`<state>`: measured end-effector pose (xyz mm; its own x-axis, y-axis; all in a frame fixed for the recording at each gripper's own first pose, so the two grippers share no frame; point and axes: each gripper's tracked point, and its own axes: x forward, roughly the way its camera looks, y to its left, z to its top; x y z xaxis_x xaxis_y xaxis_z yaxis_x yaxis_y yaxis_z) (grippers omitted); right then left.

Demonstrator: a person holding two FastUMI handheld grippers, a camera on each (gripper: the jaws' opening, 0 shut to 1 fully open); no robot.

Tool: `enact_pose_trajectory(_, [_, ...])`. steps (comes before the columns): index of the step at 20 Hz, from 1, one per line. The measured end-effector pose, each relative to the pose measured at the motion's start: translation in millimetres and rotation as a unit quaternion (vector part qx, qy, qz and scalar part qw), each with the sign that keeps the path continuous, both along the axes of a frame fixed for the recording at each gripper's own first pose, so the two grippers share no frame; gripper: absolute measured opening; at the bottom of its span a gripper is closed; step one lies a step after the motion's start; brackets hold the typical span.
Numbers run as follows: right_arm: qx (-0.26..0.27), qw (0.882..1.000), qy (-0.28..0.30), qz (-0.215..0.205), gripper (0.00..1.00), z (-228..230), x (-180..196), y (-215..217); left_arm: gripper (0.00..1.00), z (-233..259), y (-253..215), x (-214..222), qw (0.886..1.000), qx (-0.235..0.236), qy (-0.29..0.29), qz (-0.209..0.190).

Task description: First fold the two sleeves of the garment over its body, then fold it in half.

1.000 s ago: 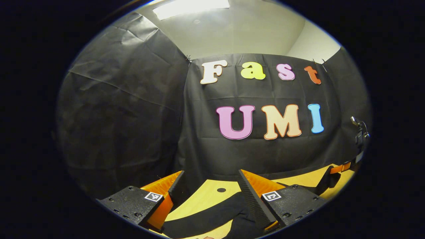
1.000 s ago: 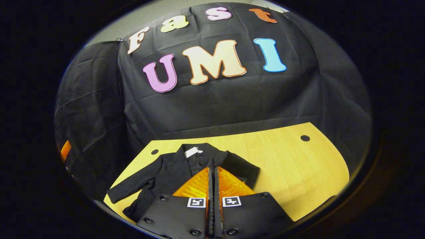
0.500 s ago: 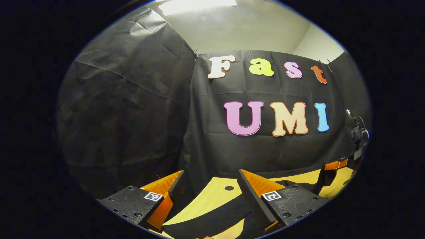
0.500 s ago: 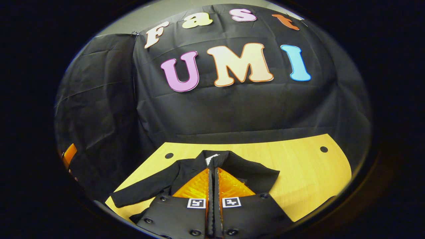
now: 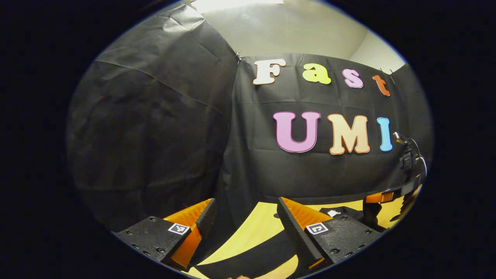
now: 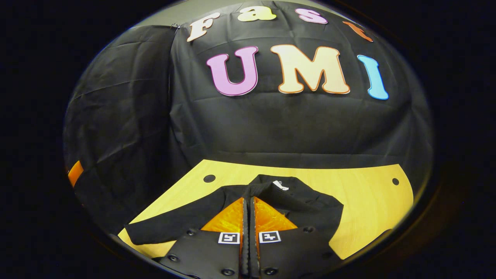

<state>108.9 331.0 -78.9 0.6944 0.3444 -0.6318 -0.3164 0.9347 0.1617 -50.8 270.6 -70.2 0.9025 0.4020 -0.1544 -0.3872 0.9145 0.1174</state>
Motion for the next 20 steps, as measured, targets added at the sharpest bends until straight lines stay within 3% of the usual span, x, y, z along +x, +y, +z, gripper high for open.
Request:
enact_pose_trajectory(4, [-0.018, 1.000, -0.001, 0.013, 0.04, -16, 9, 27, 0.92, -16, 23, -10, 0.999, -0.011, 0.022, 0.023])
enact_pose_trajectory(7, [0.003, 1.000, -0.003, 0.019, 0.02, -20, 14, 52, 0.92, -39, 39, -22, 0.997, -0.030, 0.048, 0.042])
enact_pose_trajectory(10, [0.011, 0.998, -0.058, 0.010, 0.74, 4, 27, 56, 0.92, -69, 53, -36, 0.992, -0.058, 0.088, 0.069])
enact_pose_trajectory(11, [0.003, 0.997, -0.072, 0.008, 0.97, 10, 27, 51, 0.96, -77, 57, -39, 0.990, -0.065, 0.098, 0.076])
enact_pose_trajectory(20, [-0.037, 0.997, -0.073, 0.009, 0.99, 18, 13, 12, 0.95, -148, 53, -68, 0.977, -0.080, 0.179, 0.086])
